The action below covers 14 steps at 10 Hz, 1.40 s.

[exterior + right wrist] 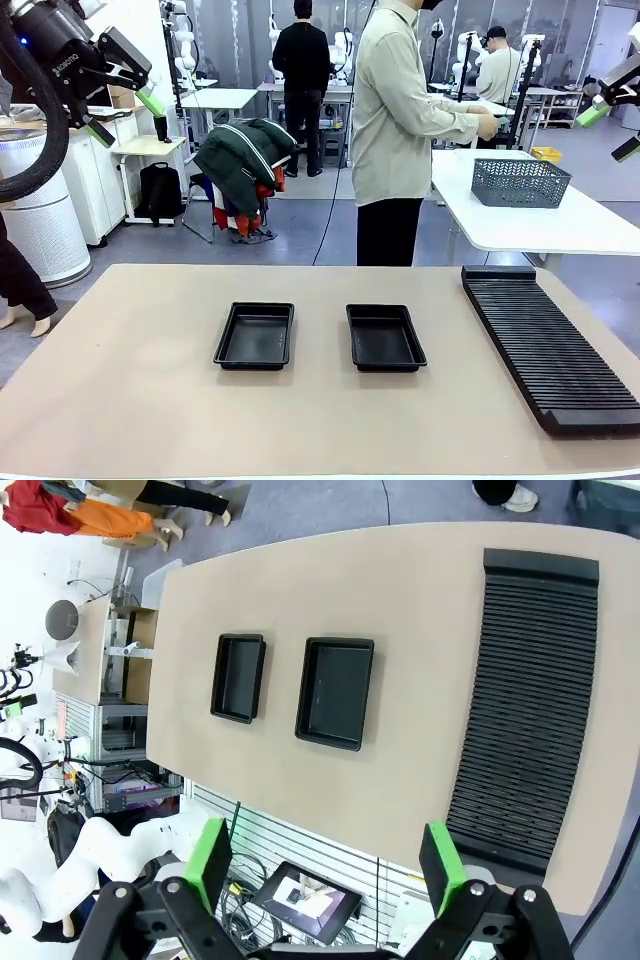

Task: Inspect and transfer BCBs to ESD trays.
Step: Pick up the Blank PCB from the PCB Rack and place it in the left ESD tray.

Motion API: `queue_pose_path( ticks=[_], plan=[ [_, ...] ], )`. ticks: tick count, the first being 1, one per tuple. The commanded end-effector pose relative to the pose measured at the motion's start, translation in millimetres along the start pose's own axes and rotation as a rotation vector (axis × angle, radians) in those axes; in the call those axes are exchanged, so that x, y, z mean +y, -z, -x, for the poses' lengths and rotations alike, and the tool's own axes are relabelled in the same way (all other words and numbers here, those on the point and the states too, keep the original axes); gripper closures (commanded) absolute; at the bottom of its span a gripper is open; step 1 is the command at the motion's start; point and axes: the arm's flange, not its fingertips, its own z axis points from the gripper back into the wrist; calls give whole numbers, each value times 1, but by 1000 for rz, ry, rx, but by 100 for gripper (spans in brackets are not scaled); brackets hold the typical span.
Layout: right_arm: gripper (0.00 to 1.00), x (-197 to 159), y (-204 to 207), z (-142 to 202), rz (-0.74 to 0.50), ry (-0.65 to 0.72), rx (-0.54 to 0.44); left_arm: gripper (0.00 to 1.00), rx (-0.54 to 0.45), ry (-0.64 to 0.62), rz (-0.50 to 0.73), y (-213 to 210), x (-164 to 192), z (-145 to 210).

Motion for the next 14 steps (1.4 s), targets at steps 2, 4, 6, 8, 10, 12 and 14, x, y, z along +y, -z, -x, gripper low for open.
queue_pose_path(
  ticks=[2, 4, 6, 8, 10, 12, 14],
  plan=[
    [0, -1, -19, 1, 50, 31, -17, 0, -1, 0, 4, 0, 1, 0],
    [0, 2, -24, 4, 74, 36, -21, 0, -1, 0, 4, 0, 1, 0],
    [0, 3, -26, 5, 91, 41, -18, 0, -1, 0, 4, 0, 1, 0],
    [0, 5, -30, 7, 103, 44, -28, 0, -1, 0, 4, 0, 1, 0],
    [0, 7, -28, 4, 110, 44, -15, 0, -1, 0, 4, 0, 1, 0],
    [0, 10, -29, 2, 124, 31, -37, 0, -1, 0, 4, 0, 1, 0],
    [0, 3, -28, 4, 89, 25, -33, 0, -1, 0, 4, 0, 1, 0]
  ],
)
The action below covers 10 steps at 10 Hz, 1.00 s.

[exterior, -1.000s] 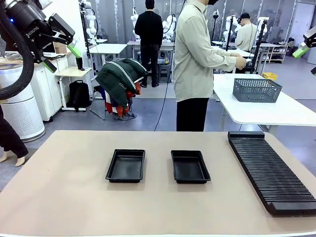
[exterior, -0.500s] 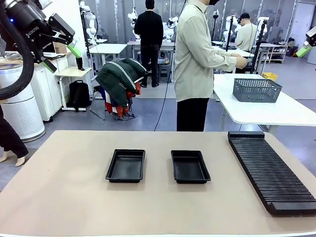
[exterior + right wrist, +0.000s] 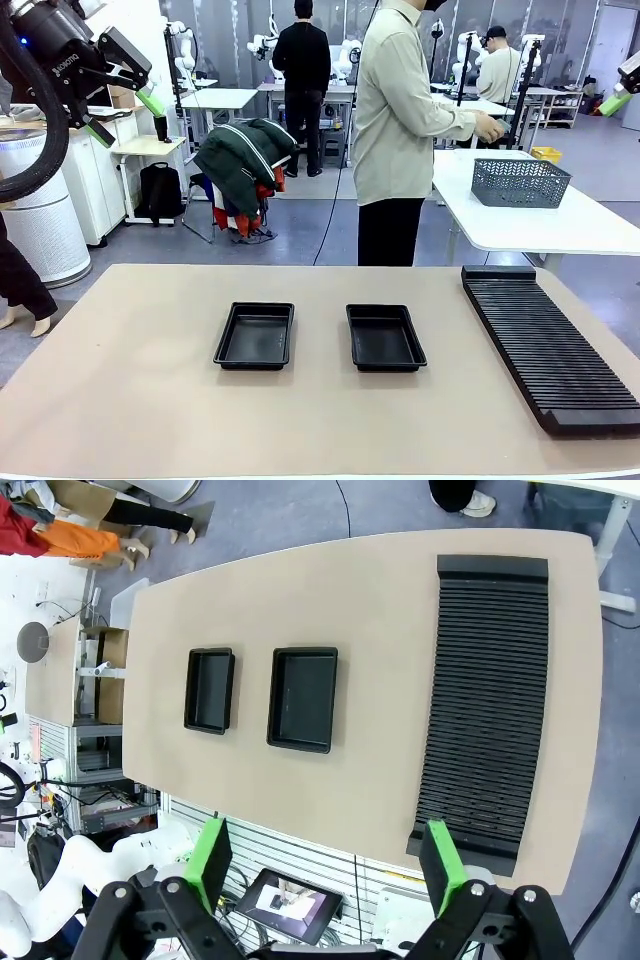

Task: Inspect and transfer BCBs to ESD trays.
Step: Pick up the Blank PCB from the PCB Rack and place it in the left ESD tray.

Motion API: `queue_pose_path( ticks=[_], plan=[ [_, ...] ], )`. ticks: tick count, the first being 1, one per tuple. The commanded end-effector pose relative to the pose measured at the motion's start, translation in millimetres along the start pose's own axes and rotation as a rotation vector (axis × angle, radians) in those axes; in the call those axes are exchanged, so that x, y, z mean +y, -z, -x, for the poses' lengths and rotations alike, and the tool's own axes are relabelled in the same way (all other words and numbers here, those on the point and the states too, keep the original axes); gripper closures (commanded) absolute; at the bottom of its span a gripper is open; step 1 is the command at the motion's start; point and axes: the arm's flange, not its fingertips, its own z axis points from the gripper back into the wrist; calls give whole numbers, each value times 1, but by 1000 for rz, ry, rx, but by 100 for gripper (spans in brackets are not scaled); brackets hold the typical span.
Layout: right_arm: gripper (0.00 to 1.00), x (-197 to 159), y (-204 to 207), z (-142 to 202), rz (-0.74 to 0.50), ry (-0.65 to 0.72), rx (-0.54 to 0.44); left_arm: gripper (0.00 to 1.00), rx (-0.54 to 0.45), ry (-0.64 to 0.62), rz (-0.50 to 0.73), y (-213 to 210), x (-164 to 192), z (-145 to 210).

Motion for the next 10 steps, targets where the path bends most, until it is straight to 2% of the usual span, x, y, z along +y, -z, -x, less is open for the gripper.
queue_pose_path(
  ticks=[1, 3, 5, 10],
  plan=[
    [0, -1, 1, 1, -4, 3, 1, 0, -1, 0, 4, 0, 1, 0],
    [0, -1, 1, 1, -4, 3, 1, 0, 0, 0, 0, 0, 0, 0],
    [0, -1, 1, 1, -4, 3, 1, 0, 40, -11, -93, -8, -17, -2],
    [0, -1, 1, 1, -4, 3, 1, 0, 51, -30, -175, -17, -36, -4]
  ],
)
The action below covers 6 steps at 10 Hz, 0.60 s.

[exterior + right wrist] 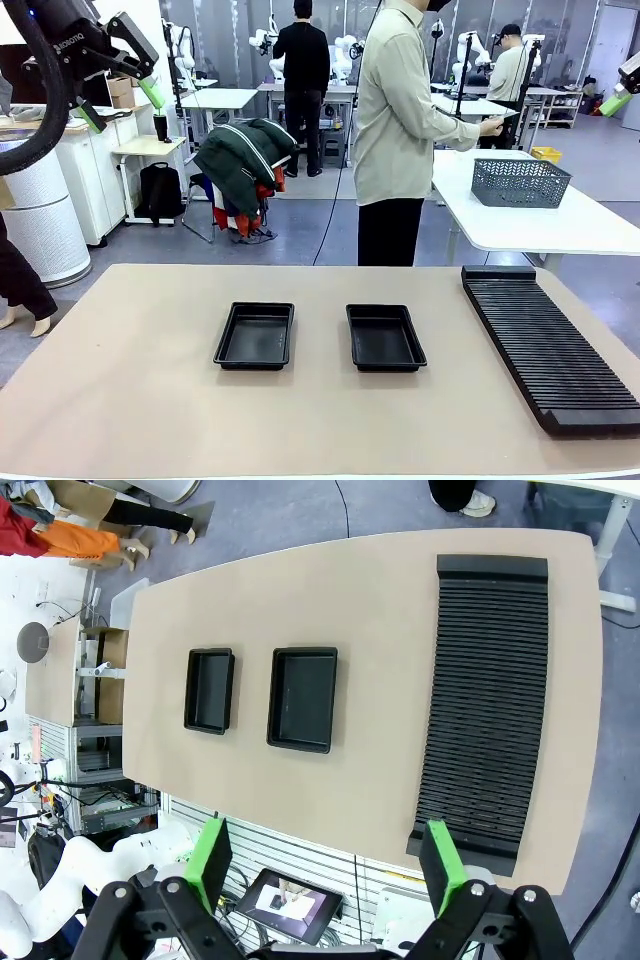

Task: Inspect and transfer BCBs to ESD trays.
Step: Pick up the Blank PCB from the PCB Rack and place it in the left ESD tray.

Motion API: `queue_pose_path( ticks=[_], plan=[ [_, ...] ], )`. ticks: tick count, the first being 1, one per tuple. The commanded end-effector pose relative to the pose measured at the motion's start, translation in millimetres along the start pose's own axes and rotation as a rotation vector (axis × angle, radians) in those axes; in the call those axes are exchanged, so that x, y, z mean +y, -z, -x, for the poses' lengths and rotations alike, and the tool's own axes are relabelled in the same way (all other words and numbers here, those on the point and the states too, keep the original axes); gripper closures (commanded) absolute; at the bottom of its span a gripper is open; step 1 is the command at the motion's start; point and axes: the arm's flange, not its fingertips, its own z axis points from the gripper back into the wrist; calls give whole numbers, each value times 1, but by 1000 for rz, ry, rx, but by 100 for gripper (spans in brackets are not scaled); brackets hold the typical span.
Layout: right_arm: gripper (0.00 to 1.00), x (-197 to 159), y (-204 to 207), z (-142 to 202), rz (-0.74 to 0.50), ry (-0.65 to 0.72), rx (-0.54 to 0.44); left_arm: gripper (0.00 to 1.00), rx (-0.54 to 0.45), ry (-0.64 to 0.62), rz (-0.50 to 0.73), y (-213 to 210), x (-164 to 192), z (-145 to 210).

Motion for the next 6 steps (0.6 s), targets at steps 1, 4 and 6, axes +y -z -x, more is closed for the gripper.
queue_pose_path(
  ticks=[1, 4, 6],
  plan=[
    [0, -1, 1, 1, -3, 1, 1, 0, 2, -3, -43, -5, -6, -3],
    [0, -1, 1, 1, -3, 1, 1, 0, 13, 15, -71, -8, -12, -5],
    [0, -1, 1, 1, -3, 1, 1, 0, 6, 34, -89, -9, -17, -7]
  ],
)
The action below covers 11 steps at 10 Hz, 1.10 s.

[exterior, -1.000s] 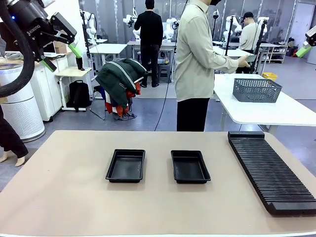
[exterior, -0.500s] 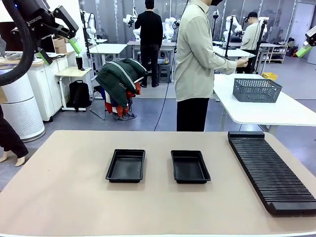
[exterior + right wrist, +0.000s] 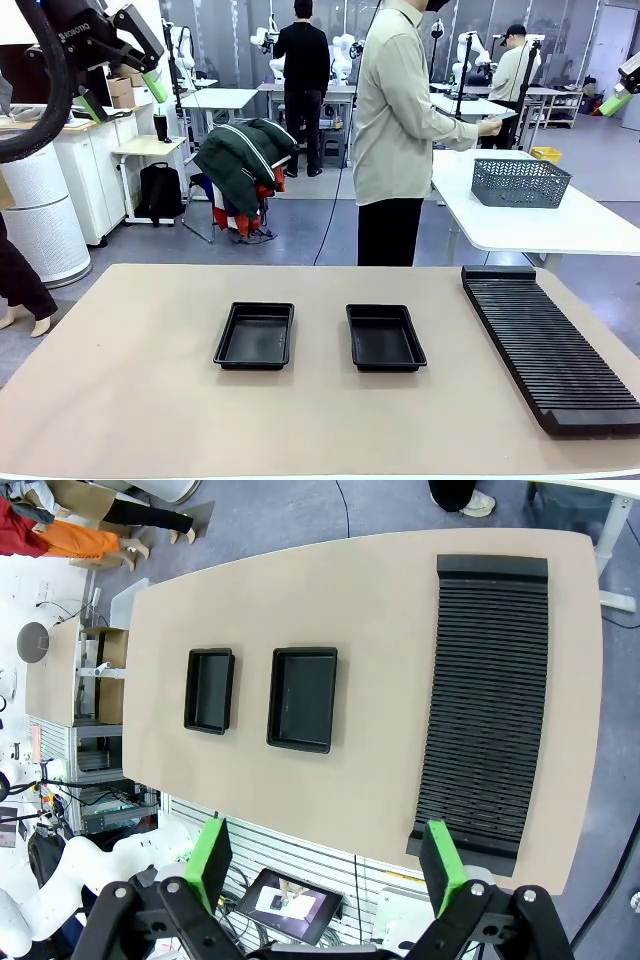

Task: Inspect and transfer BCBs to ESD trays.
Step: Pick up the Blank PCB from the PCB Rack and place it in the left ESD tray.

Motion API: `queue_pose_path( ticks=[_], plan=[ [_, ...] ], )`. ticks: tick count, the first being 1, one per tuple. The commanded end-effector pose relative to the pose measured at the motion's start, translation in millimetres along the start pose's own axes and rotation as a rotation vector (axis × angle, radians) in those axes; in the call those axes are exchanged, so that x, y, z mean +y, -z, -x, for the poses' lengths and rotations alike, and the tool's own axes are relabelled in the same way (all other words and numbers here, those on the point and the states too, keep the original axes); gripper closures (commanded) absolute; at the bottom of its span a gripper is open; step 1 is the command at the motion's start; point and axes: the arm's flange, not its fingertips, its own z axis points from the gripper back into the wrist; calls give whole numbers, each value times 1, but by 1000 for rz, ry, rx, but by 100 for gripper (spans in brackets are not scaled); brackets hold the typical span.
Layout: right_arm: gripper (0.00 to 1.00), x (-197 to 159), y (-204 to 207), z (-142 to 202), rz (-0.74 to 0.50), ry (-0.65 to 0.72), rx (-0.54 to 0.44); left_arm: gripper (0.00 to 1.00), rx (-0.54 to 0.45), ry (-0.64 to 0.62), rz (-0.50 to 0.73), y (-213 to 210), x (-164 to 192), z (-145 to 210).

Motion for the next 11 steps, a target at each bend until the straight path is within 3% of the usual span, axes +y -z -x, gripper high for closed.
queue_pose_path(
  ticks=[1, 11],
  plan=[
    [0, -1, 1, 1, -3, 1, 1, 0, 10, 5, -42, -3, -3, -4],
    [0, -1, 1, 1, -3, 1, 1, 0, 6, 15, -16, 0, -5, -5]
  ],
)
